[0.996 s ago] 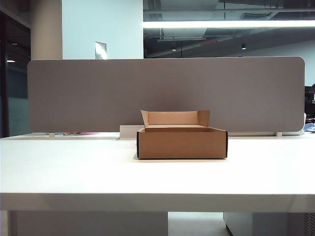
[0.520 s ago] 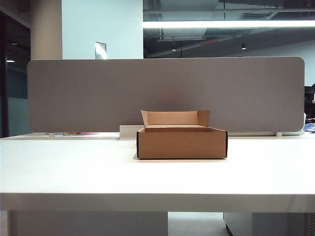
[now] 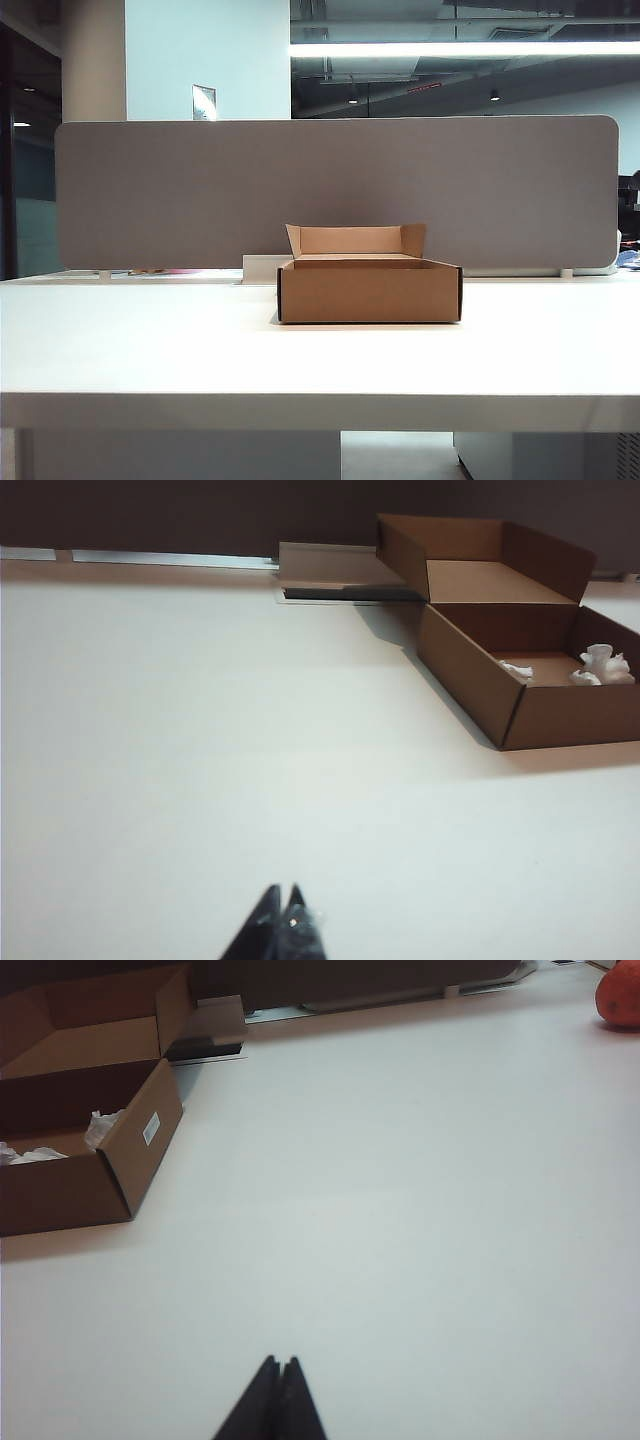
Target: Pick up all the paper balls on the table and put them in the paper box.
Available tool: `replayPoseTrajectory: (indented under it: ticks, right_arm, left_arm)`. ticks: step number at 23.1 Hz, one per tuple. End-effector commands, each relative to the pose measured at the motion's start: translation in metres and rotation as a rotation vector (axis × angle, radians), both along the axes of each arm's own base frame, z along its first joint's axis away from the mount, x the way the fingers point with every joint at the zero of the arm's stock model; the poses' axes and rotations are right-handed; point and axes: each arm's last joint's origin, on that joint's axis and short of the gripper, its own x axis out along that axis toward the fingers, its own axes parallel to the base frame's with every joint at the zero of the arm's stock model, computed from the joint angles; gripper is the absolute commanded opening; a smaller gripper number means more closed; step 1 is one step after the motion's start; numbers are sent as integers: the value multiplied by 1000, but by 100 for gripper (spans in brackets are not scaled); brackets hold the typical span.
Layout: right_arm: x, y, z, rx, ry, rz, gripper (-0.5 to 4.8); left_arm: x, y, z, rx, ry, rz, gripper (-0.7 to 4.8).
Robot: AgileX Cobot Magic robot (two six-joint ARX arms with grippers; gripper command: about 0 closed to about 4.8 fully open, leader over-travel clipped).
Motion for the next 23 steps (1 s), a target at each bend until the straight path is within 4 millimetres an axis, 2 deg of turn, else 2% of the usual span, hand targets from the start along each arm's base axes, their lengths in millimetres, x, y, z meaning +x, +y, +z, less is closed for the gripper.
replayPoseTrajectory:
  ticks: [1, 8, 23]
  right_arm:
    - [0, 0, 0, -1, -12, -1, -8]
    - [0, 0, 0, -1, -12, -1, -8]
    - [0, 0, 0, -1, -12, -1, -8]
  left_arm:
    - [0, 0, 2, 1, -14, 1, -6]
    - [-8, 1, 7, 2, -83, 12, -6]
    - [-9, 1, 3, 1, -42, 5, -6]
